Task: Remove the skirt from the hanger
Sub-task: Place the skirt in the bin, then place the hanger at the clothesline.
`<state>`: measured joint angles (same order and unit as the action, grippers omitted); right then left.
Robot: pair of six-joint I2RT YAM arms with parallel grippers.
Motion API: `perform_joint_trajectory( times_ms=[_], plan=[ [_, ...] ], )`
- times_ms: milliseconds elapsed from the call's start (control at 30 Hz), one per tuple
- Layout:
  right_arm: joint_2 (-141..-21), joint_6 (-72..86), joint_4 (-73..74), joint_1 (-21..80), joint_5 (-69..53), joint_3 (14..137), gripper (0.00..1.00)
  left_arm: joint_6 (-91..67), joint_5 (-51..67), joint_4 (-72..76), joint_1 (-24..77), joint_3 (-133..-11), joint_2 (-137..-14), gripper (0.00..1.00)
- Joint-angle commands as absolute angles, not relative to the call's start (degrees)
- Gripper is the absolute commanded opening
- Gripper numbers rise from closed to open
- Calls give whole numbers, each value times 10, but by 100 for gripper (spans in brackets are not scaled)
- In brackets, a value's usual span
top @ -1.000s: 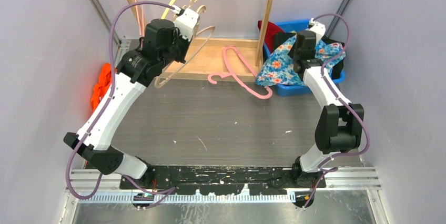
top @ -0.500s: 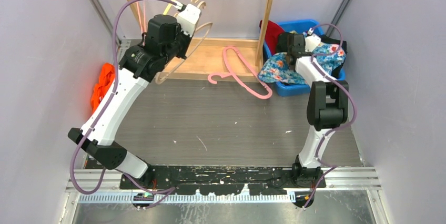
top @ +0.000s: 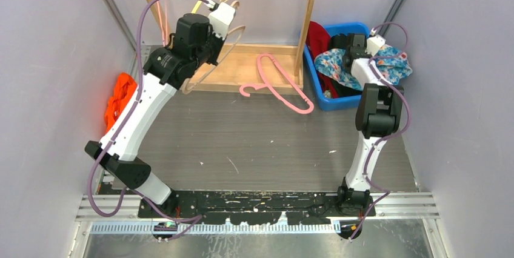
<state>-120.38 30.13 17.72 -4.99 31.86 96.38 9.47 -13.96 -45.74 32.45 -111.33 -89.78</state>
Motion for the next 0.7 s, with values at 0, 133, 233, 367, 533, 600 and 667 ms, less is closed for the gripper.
perform_joint_trajectory(
  times_ms=[0,133,233,367,533,600,667],
  plan=[
    [-1135,329,183,-44,274,890,1,99,-144,-430,322,-1122,-884,0],
    [-1098,327,179,-10,238,856,1,96,-137,-428,322,-1121,-877,0],
    [-1061,324,180,20,214,848,3,96,-134,-427,322,-1118,-866,0],
    [-1007,286,178,54,237,856,58,93,-129,-424,322,-1107,-852,0],
    [-943,235,158,55,289,854,83,87,-100,-423,322,-1105,-841,0],
    [-918,218,160,56,290,857,86,86,-86,-426,322,-1111,-841,0],
    [-892,215,158,56,285,855,87,83,-59,-426,322,-1119,-841,0]
  ],
)
